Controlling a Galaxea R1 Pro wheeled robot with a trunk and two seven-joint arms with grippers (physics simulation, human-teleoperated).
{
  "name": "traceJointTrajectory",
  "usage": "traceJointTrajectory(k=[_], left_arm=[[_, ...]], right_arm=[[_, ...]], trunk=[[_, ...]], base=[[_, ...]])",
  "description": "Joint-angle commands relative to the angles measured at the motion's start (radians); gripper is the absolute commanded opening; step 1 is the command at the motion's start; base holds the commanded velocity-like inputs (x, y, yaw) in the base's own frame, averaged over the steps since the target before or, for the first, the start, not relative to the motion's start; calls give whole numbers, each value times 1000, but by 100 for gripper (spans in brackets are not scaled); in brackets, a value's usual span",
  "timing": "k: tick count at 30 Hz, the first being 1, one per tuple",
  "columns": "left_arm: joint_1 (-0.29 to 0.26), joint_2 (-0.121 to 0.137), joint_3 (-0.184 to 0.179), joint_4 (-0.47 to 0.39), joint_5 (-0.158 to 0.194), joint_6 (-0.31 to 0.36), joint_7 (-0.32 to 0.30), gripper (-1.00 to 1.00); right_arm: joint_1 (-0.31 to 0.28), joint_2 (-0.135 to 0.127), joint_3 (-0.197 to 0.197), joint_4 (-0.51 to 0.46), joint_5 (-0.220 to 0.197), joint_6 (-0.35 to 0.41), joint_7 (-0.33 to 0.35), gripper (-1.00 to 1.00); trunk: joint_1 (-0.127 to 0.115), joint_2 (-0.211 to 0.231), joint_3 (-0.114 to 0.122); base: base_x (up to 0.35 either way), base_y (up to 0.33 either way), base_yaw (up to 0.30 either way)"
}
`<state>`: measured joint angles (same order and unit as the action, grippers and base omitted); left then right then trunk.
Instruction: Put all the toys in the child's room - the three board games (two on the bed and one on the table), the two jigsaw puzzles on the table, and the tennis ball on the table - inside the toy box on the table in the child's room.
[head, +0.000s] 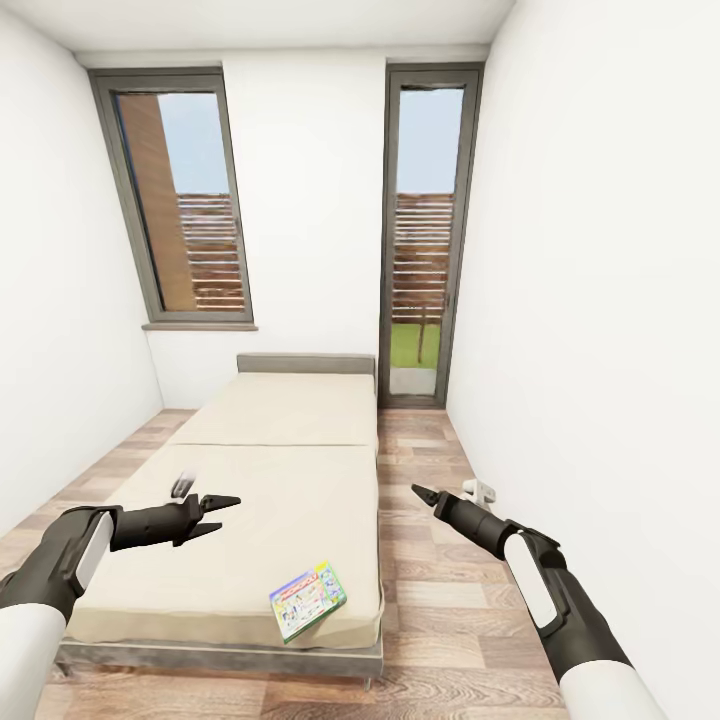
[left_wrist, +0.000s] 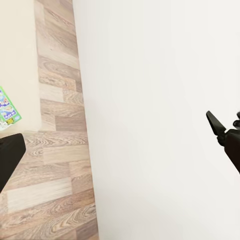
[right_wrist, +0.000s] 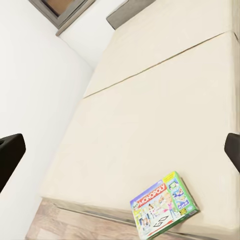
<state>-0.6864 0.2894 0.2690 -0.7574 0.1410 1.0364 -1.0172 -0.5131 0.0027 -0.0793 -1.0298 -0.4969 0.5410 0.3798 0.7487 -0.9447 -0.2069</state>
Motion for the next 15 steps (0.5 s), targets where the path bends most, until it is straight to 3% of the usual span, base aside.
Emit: traceJointTrajectory(k=[1,9,15], left_arm=[[-1,0,1,0,1,5,-2,100],[-1,-1,2,1,1,5,-2,100],[-1,-1,1,1,0,5,-2,100]], right_arm=[[-1,0,-1,-1,-6,7,-1,100],[-1,2,0,-2,-8,8,-8,100],[-1,17,-3,-3,-8,10,-8,100]], trunk=[[4,-8,-5],[35,-64,-30],[58,-106,-49]], base=[[0,0,0],[0,0,0],[0,0,0]])
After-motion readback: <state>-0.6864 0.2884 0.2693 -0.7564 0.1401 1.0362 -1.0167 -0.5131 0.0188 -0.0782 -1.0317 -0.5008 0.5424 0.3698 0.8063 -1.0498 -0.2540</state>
